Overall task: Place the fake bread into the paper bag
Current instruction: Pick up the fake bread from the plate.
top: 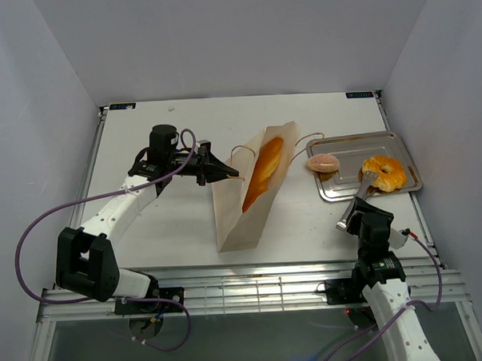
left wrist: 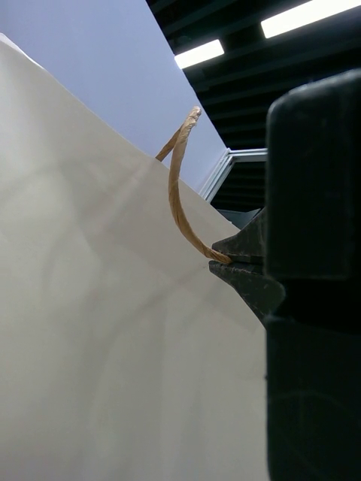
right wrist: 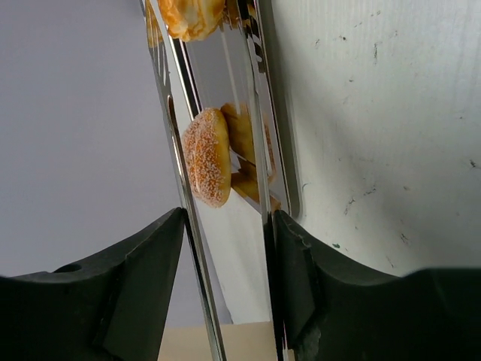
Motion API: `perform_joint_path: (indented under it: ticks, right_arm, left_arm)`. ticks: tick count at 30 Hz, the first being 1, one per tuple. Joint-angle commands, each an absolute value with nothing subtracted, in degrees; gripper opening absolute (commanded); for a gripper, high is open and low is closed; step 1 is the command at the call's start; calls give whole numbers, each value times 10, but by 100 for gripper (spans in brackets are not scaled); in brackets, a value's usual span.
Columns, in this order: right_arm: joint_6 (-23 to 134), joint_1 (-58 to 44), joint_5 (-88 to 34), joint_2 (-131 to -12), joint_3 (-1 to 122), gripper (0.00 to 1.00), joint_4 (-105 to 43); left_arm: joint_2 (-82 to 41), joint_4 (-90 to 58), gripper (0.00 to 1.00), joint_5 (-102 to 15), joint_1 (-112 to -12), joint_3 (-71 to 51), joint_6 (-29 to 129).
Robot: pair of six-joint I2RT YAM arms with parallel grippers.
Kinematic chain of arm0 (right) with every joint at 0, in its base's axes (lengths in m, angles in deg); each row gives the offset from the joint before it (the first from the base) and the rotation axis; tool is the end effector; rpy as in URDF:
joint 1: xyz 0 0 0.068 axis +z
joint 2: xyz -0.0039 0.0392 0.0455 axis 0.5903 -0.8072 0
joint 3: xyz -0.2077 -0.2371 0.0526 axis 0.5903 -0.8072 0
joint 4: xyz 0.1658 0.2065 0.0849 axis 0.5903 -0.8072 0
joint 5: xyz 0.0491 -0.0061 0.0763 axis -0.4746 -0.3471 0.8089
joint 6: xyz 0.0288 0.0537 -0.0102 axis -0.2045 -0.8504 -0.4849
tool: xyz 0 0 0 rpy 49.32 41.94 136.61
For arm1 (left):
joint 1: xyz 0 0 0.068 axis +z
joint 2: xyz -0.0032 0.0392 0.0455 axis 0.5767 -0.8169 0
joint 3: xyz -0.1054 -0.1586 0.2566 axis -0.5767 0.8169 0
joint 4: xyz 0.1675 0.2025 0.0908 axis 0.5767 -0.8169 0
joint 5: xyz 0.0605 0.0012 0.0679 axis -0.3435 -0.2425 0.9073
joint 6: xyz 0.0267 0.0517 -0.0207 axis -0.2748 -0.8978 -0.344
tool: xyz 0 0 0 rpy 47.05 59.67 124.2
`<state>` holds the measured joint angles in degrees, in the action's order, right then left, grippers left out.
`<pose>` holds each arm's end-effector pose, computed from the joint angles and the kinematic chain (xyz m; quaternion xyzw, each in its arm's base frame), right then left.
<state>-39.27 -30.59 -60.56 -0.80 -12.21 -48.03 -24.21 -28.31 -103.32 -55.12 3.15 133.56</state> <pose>0.0880 -0.0120 0.1465 0.6926 0.4585 0.3088 0.4634 0.2756 -0.1458 0.3377 0.2221 -0.7387 0.6063 0.1934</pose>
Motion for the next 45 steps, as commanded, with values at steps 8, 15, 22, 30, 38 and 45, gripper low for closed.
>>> perform_joint_path:
  ticks: [8, 15, 22, 30, 38, 45]
  right_arm:
    - [-413, -313, -654, -79, -99, 39, -407]
    - [-408, -317, -642, -89, -97, 24, -391]
    - [-379, -322, -624, -88, -63, 8, -390]
    - [-320, -330, -593, -138, 34, 8, -399]
    - [-275, -330, -560, -184, 117, 8, -438]
    - [-191, -331, -442, -233, 202, 8, -446]
  left_arm:
    - [-234, -277, 0, -1048, -553, 19, 1337]
    - [-233, -278, 0, -1047, -553, 17, 1336]
    - [-228, -278, 0, -1046, -553, 19, 1335]
    - [-224, -281, 0, -1047, -553, 15, 1333]
    - [-217, -283, 0, -1047, -553, 14, 1332]
    - [-219, -306, 0, -1047, -553, -2, 1319]
